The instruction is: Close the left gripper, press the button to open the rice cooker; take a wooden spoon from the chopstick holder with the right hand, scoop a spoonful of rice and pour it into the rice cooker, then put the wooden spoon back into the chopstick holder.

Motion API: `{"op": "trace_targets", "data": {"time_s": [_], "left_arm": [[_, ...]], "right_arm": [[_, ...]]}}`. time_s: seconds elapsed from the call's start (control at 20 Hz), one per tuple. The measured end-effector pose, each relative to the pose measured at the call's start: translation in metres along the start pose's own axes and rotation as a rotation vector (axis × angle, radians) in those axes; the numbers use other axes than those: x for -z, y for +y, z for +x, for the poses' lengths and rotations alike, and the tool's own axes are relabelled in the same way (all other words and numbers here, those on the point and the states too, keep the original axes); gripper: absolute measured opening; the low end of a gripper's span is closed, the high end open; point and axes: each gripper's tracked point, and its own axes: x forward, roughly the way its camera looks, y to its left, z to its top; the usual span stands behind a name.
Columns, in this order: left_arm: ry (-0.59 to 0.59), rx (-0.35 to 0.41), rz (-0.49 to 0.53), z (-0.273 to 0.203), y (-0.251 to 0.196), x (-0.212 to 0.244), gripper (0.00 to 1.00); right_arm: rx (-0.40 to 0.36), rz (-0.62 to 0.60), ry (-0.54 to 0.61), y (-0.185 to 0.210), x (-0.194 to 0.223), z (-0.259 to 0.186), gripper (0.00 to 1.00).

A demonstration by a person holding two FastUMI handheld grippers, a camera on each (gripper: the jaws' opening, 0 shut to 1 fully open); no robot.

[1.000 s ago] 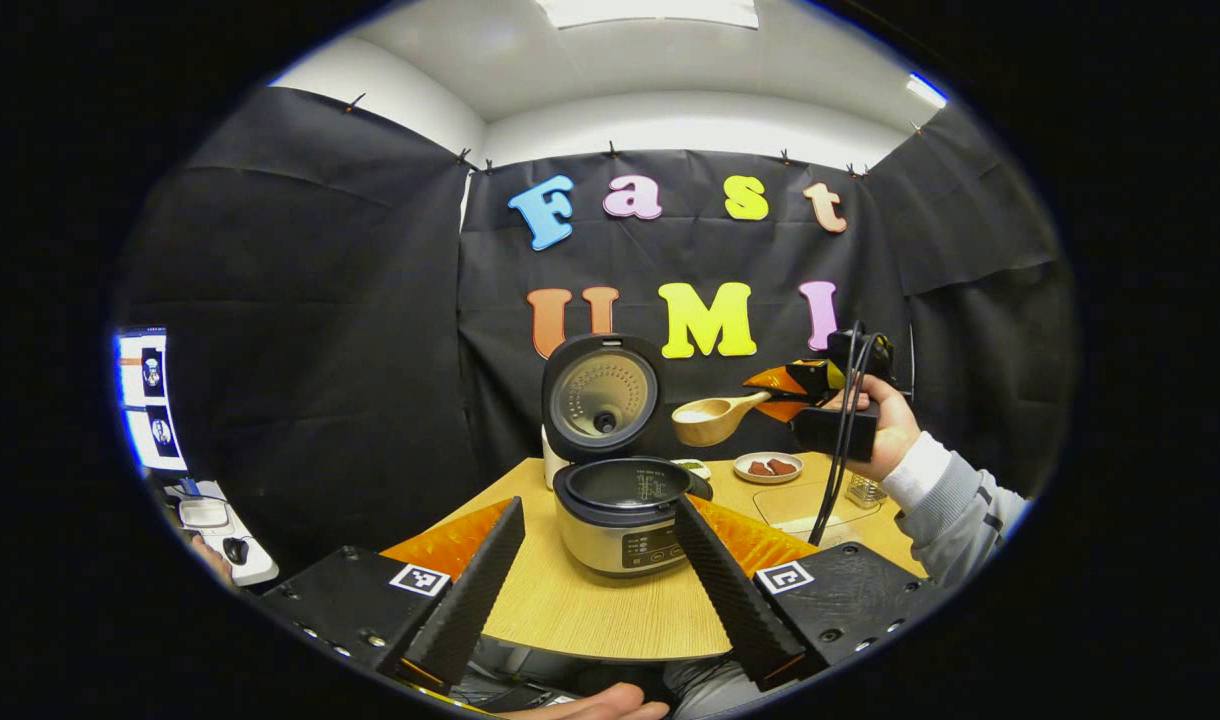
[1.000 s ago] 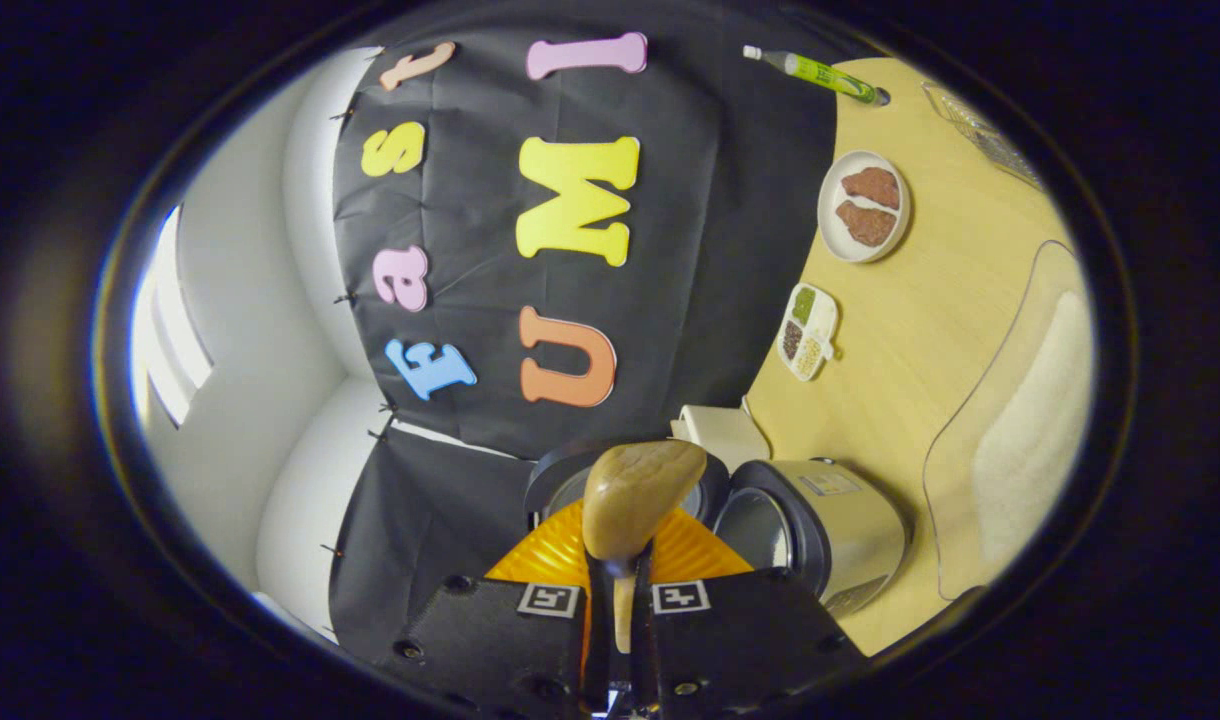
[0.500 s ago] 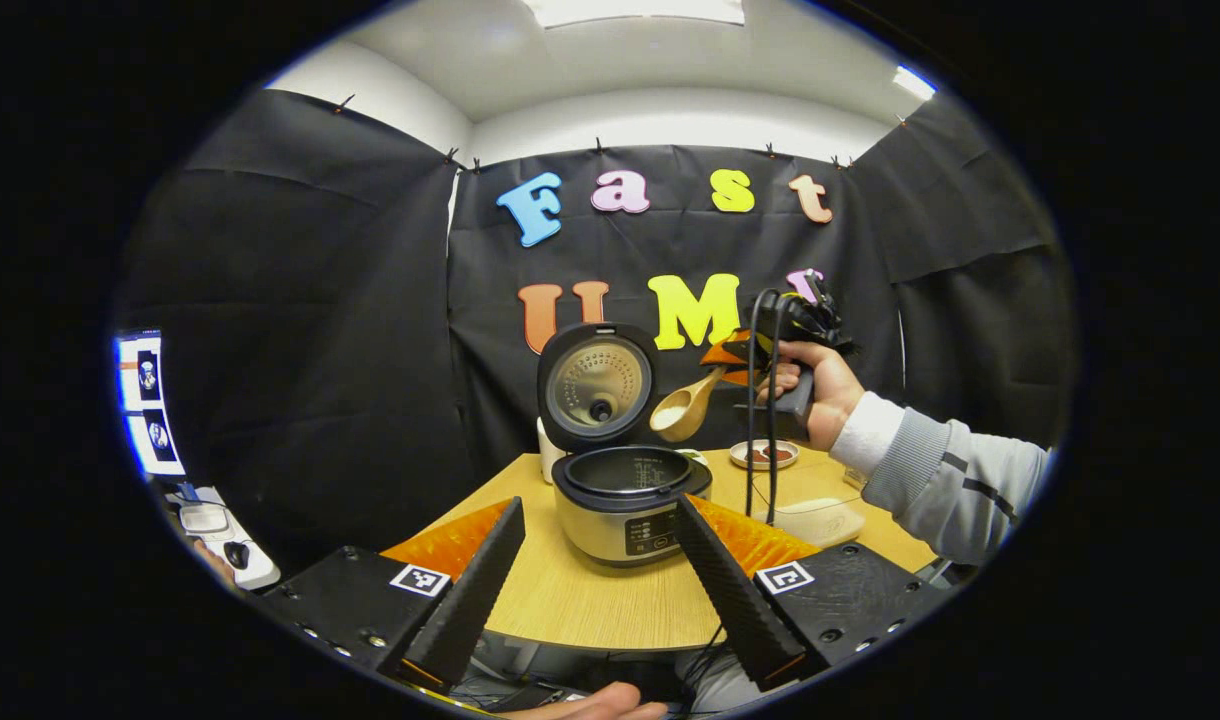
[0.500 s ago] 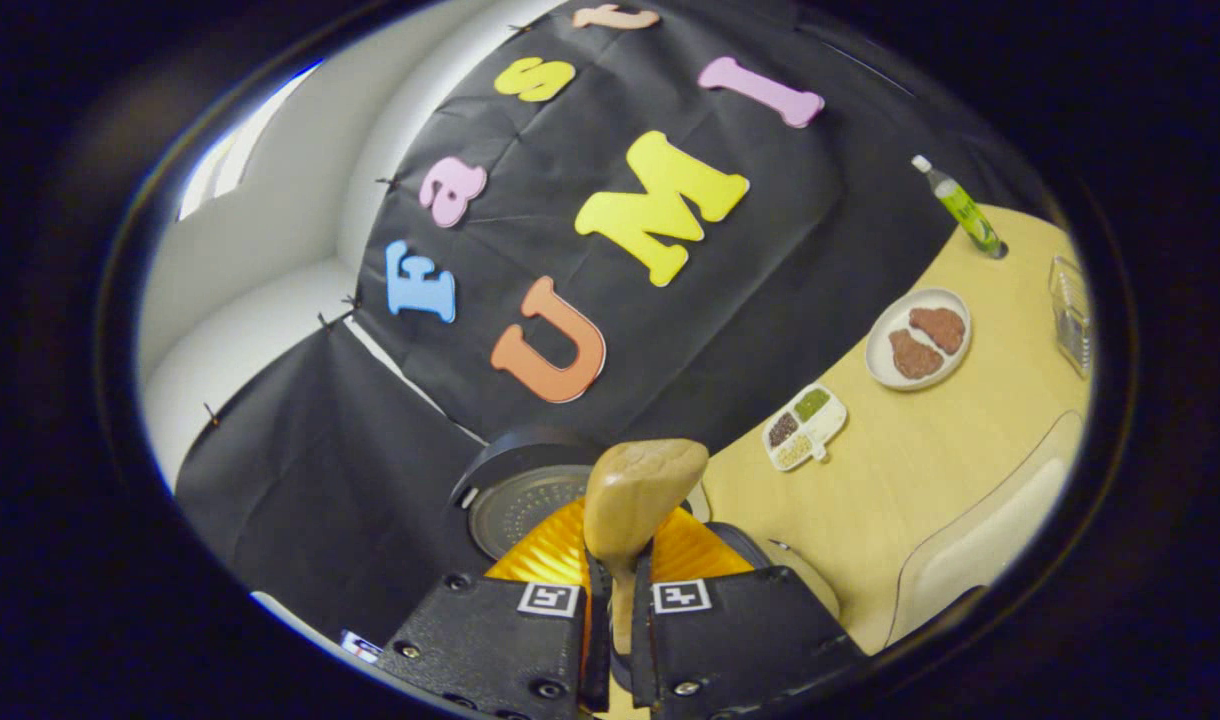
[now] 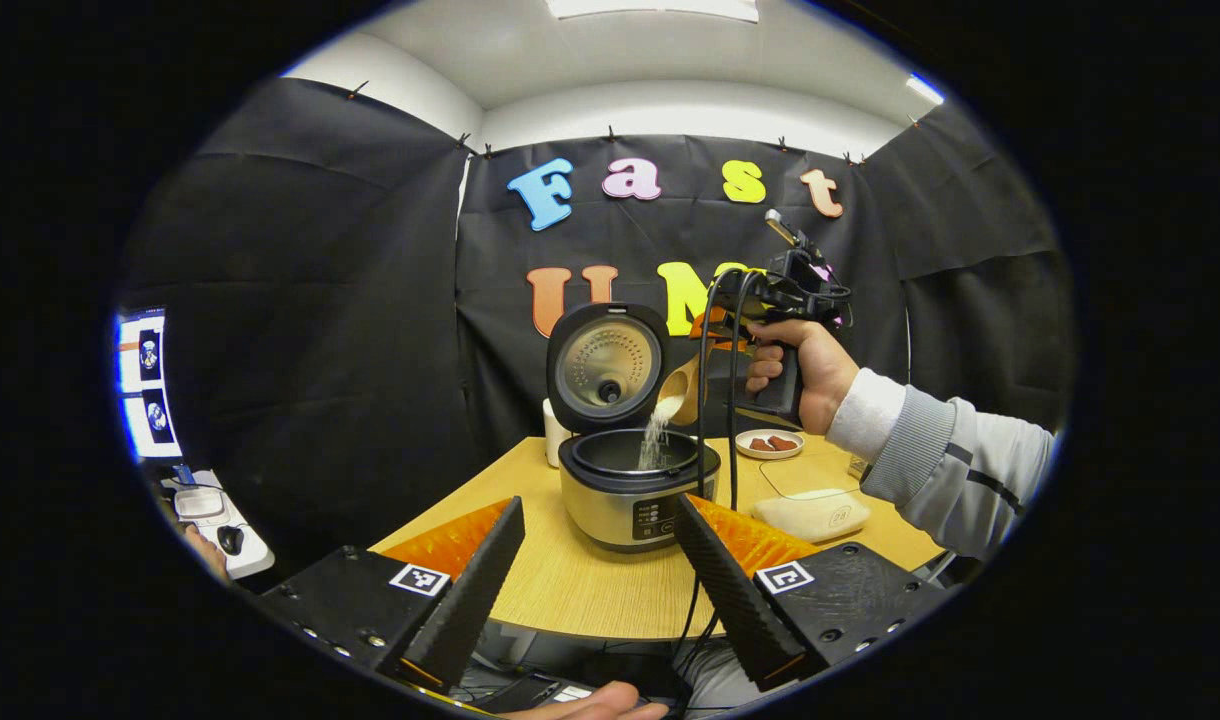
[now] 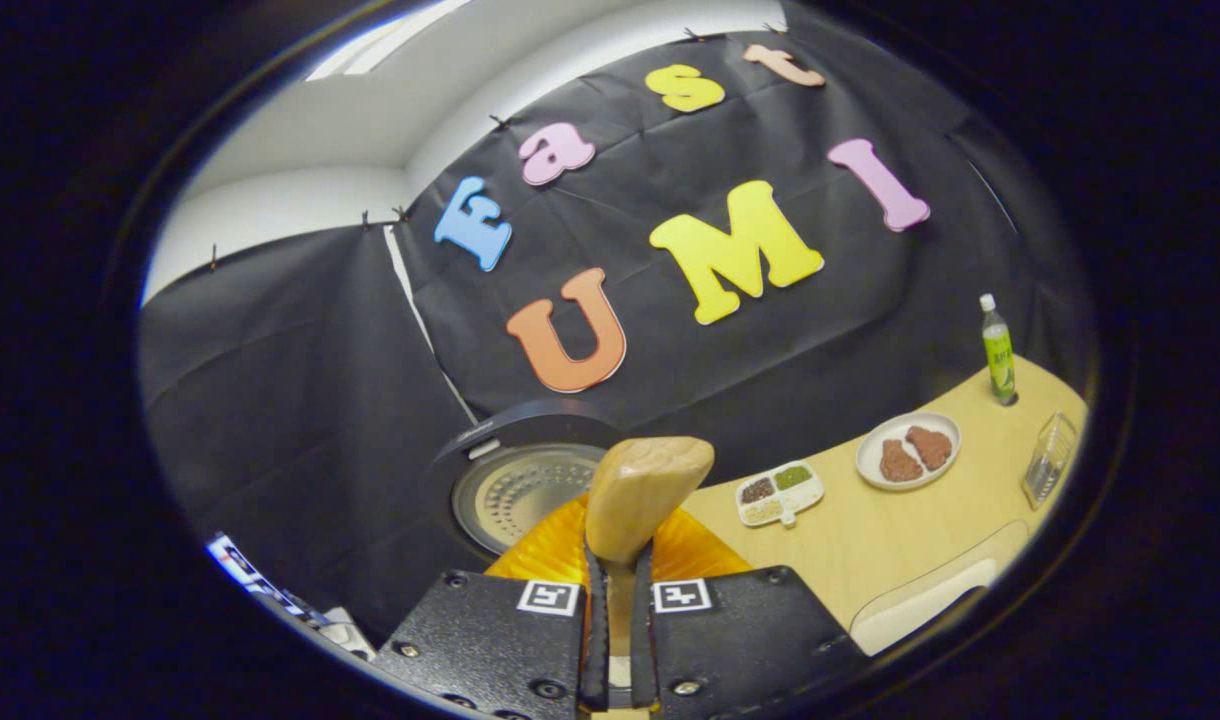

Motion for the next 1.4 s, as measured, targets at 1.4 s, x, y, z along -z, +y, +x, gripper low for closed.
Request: {"op": "trace_targets", "data": {"time_s": [1.4], "left_arm": [[0.017, -0.045, -0.038, -0.002, 0.011, 0.017, 0.96]], "right_arm": [[-0.041, -0.810, -0.140, 0.043, 0.003, -0.032, 0.14]]}}
